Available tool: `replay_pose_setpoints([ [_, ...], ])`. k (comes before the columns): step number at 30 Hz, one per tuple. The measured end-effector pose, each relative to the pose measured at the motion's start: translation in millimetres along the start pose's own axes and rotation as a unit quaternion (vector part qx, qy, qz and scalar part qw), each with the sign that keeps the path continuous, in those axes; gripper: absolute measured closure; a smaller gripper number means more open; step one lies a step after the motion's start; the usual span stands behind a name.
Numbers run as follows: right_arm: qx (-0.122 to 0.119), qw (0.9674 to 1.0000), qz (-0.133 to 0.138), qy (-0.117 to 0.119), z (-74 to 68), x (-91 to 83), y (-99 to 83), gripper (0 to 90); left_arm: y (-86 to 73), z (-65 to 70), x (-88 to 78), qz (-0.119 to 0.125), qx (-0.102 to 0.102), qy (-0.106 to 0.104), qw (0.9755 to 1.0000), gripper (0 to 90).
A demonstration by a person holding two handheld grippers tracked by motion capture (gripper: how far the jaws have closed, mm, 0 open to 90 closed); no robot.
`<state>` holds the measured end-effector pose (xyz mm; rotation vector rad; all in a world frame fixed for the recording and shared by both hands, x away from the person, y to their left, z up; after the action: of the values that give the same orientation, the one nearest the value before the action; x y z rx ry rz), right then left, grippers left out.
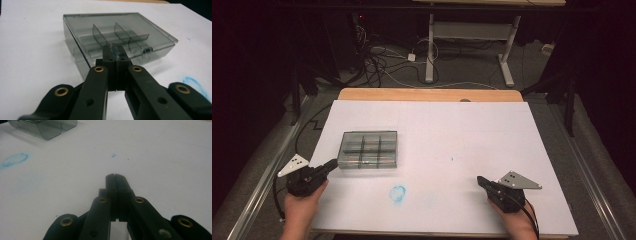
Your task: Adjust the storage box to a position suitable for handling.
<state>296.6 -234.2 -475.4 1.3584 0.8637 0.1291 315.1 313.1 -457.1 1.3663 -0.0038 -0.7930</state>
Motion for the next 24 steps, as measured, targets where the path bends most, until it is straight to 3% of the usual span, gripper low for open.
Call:
replay_pose_setpoints([
  [3,0.000,1.0000,-0.002,0.001,-1.2,-0.4,0.0,90.0,11.2,-3.3,8.2,-0.003,-0.001,-0.001,1.0000,87.6],
  [7,0.000,1.0000,-0.003,0.003,-2.3,0.8,-0.2,90.0,26.8,-9.2,20.5,-0.015,0.009,0.016,0.9997,87.6],
  [9,0.002,1.0000,-0.003,0.003,-2.2,0.9,-0.3,90.0,34.4,-14.5,25.8,-0.012,0.004,0.021,0.9997,87.6],
  [15,0.001,1.0000,-0.002,0.004,-2.0,0.7,-0.6,90.0,54.4,-31.5,44.3,-0.035,0.013,0.056,0.9977,87.7],
  [20,-0.003,1.0000,-0.002,0.005,-2.1,0.3,0.5,90.0,65.2,-41.7,57.1,-0.050,0.024,0.062,0.9966,87.7],
  [24,-0.002,1.0000,-0.002,0.003,-2.0,-1.3,0.0,90.0,71.9,-47.2,65.9,-0.055,0.018,0.058,0.9966,87.7],
])
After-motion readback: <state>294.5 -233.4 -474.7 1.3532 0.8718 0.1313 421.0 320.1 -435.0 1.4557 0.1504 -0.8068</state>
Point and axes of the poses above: each handheld gripper's, and its own axes: x roughly forward along the jaws, y roughly out of its top, z roughly to its right, the point moved 1 cm from there along x, roughly forward along the jaws, and after that the axes turned 2 degrees about z, right-handed, at the moved point
